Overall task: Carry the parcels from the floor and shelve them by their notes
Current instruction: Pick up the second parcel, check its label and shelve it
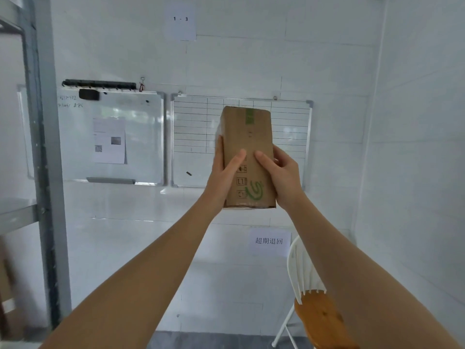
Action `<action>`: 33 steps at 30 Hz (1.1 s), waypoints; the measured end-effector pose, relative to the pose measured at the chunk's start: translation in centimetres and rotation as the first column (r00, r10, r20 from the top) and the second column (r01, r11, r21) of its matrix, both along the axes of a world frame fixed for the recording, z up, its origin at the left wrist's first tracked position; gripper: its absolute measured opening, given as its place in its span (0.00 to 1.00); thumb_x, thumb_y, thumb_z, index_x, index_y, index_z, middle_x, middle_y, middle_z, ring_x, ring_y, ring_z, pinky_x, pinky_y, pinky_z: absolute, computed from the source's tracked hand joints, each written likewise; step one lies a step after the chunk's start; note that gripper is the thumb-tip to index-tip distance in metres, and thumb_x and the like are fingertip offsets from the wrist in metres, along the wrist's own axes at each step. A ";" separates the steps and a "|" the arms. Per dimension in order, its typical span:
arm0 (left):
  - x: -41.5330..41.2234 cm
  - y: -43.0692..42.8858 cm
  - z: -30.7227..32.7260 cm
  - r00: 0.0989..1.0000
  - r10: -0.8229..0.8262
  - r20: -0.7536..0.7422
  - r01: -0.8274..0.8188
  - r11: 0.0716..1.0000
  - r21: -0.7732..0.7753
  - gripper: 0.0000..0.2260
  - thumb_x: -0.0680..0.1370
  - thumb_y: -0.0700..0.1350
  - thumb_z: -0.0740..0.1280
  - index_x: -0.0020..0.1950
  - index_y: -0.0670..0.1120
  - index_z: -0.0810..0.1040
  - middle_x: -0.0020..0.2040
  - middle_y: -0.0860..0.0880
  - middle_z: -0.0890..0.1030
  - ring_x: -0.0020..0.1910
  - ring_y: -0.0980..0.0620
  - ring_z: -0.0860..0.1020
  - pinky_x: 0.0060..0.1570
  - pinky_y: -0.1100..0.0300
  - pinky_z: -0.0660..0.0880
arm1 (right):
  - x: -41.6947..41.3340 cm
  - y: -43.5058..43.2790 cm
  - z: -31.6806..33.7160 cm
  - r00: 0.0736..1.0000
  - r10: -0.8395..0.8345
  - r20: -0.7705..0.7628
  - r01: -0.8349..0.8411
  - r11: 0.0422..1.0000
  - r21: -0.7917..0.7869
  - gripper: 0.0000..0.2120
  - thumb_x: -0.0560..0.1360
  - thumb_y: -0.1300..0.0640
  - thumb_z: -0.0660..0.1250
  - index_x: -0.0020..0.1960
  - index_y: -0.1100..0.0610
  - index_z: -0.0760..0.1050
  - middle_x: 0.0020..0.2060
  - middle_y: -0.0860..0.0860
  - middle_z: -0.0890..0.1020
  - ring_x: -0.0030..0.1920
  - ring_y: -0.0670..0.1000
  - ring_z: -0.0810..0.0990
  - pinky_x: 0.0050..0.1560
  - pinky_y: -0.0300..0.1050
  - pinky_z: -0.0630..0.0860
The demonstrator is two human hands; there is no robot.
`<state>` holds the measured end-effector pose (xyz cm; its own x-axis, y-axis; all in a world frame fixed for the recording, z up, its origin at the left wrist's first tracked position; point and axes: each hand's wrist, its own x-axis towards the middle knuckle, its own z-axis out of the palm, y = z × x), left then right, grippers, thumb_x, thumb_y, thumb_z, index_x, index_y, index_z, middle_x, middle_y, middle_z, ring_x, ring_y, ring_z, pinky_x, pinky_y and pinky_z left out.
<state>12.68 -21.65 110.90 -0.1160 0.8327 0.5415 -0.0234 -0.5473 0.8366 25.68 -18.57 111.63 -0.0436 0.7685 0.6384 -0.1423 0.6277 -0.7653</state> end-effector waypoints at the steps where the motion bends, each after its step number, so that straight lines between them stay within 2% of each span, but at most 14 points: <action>1: 0.0 0.0 -0.2 0.999 -0.050 0.020 0.050 0.999 -0.001 0.33 0.75 0.52 0.66 0.75 0.61 0.51 0.62 0.52 0.76 0.50 0.57 0.81 0.39 0.63 0.80 | 0.1 -0.2 0.1 1.000 -0.009 0.003 0.009 1.000 0.014 0.26 0.70 0.49 0.72 0.66 0.53 0.74 0.56 0.59 0.81 0.52 0.58 0.83 0.50 0.53 0.82; 3: 0.3 -0.1 -0.4 0.993 -0.091 0.076 0.089 0.996 0.025 0.31 0.75 0.47 0.67 0.74 0.58 0.56 0.58 0.53 0.78 0.47 0.58 0.82 0.38 0.63 0.80 | 0.1 -0.5 0.2 1.000 -0.012 0.014 0.011 0.999 0.050 0.28 0.66 0.44 0.72 0.66 0.44 0.73 0.61 0.57 0.76 0.58 0.58 0.80 0.54 0.55 0.80; 6: 0.8 -0.4 -0.2 0.988 -0.073 0.135 0.068 0.997 0.041 0.29 0.75 0.48 0.68 0.73 0.58 0.60 0.55 0.56 0.78 0.50 0.56 0.81 0.42 0.60 0.81 | -0.1 -0.8 -0.1 0.992 0.124 -0.027 -0.122 0.990 0.064 0.27 0.70 0.49 0.70 0.67 0.35 0.68 0.68 0.52 0.72 0.65 0.56 0.75 0.60 0.57 0.77; 8: 0.9 -0.6 -0.1 0.990 -0.048 0.131 0.043 0.998 0.041 0.29 0.74 0.49 0.68 0.73 0.58 0.61 0.56 0.56 0.78 0.52 0.56 0.80 0.45 0.58 0.81 | -0.1 -0.9 -0.4 0.983 0.176 -0.041 -0.174 0.983 0.055 0.29 0.74 0.52 0.67 0.71 0.39 0.62 0.70 0.51 0.71 0.65 0.55 0.75 0.59 0.55 0.78; 13: 0.5 -0.7 -0.4 0.994 -0.042 0.098 0.038 0.999 0.038 0.25 0.75 0.50 0.67 0.70 0.58 0.63 0.54 0.58 0.78 0.50 0.56 0.80 0.40 0.62 0.80 | 0.0 -1.1 -0.9 0.988 0.156 0.007 -0.155 0.981 0.120 0.31 0.75 0.52 0.66 0.74 0.40 0.58 0.72 0.48 0.67 0.66 0.52 0.74 0.60 0.53 0.78; 17: -0.1 -0.7 -0.4 0.998 -0.038 0.040 0.035 0.998 0.058 0.22 0.75 0.50 0.66 0.68 0.58 0.66 0.54 0.57 0.79 0.51 0.54 0.81 0.41 0.60 0.80 | 0.2 -1.2 -1.6 0.999 0.044 -0.004 -0.043 0.989 0.142 0.32 0.75 0.55 0.68 0.75 0.46 0.58 0.71 0.46 0.69 0.60 0.38 0.76 0.54 0.40 0.79; 20: 0.0 -0.7 -0.3 0.999 -0.040 0.026 0.038 0.997 0.067 0.23 0.75 0.48 0.67 0.69 0.56 0.67 0.57 0.54 0.79 0.53 0.51 0.81 0.47 0.54 0.81 | 0.0 -1.1 -2.3 0.997 -0.041 -0.063 0.048 0.994 0.100 0.33 0.71 0.52 0.71 0.73 0.45 0.63 0.69 0.46 0.72 0.62 0.40 0.75 0.61 0.46 0.77; 22: 0.2 -0.8 -0.4 0.998 -0.033 0.048 0.031 0.998 0.050 0.24 0.74 0.49 0.68 0.69 0.56 0.67 0.57 0.53 0.79 0.54 0.50 0.80 0.49 0.52 0.80 | -0.1 -1.3 -2.3 0.996 -0.071 -0.049 0.076 0.992 0.099 0.33 0.70 0.48 0.71 0.73 0.45 0.64 0.69 0.46 0.70 0.64 0.42 0.73 0.61 0.45 0.76; 24: 0.2 -0.9 -0.5 0.996 -0.011 0.087 0.009 1.000 0.021 0.24 0.73 0.50 0.70 0.67 0.57 0.67 0.56 0.55 0.78 0.54 0.51 0.79 0.50 0.51 0.79 | 0.2 -1.6 -1.9 0.998 -0.066 -0.010 0.067 0.993 0.101 0.27 0.74 0.46 0.65 0.72 0.46 0.65 0.69 0.47 0.67 0.65 0.42 0.70 0.61 0.39 0.73; 26: -0.2 -0.9 -0.6 0.991 0.004 0.131 -0.003 1.000 -0.003 0.24 0.72 0.51 0.71 0.66 0.58 0.68 0.57 0.55 0.78 0.55 0.51 0.78 0.51 0.49 0.79 | 0.7 -1.8 -1.5 0.997 -0.066 0.041 0.061 0.992 0.112 0.19 0.80 0.49 0.58 0.70 0.46 0.67 0.68 0.46 0.67 0.66 0.41 0.67 0.66 0.37 0.68; 27: -0.4 -0.9 -0.6 0.989 0.004 0.145 -0.002 1.000 -0.012 0.24 0.72 0.51 0.71 0.65 0.58 0.68 0.57 0.55 0.78 0.55 0.50 0.78 0.50 0.49 0.79 | 1.0 -1.9 -1.4 0.994 -0.085 0.070 0.074 0.988 0.139 0.18 0.80 0.52 0.58 0.69 0.46 0.68 0.66 0.45 0.68 0.66 0.41 0.67 0.66 0.35 0.67; 30: -0.8 -1.1 -0.5 0.987 -0.013 0.159 0.014 1.000 -0.008 0.22 0.72 0.51 0.70 0.64 0.58 0.69 0.55 0.56 0.79 0.54 0.51 0.78 0.47 0.51 0.79 | 1.3 -1.8 -1.7 0.985 -0.170 0.027 0.164 0.974 0.155 0.18 0.76 0.57 0.67 0.65 0.55 0.70 0.62 0.50 0.73 0.63 0.46 0.72 0.60 0.38 0.74; 31: -0.8 -1.2 -0.5 0.985 -0.030 0.171 0.031 1.000 -0.001 0.22 0.72 0.50 0.70 0.64 0.57 0.69 0.56 0.55 0.79 0.54 0.50 0.79 0.47 0.51 0.79 | 1.3 -1.7 -1.8 0.976 -0.215 -0.018 0.216 0.968 0.129 0.21 0.73 0.56 0.70 0.63 0.57 0.70 0.61 0.53 0.73 0.61 0.47 0.73 0.58 0.40 0.75; 33: -0.7 -1.4 -0.5 0.980 -0.065 0.190 0.063 0.998 0.016 0.23 0.72 0.50 0.70 0.65 0.56 0.70 0.57 0.54 0.79 0.55 0.50 0.79 0.47 0.50 0.79 | 1.3 -1.7 -1.7 0.958 -0.280 -0.056 0.282 0.958 0.043 0.27 0.68 0.51 0.75 0.61 0.56 0.67 0.60 0.54 0.72 0.59 0.48 0.72 0.56 0.39 0.73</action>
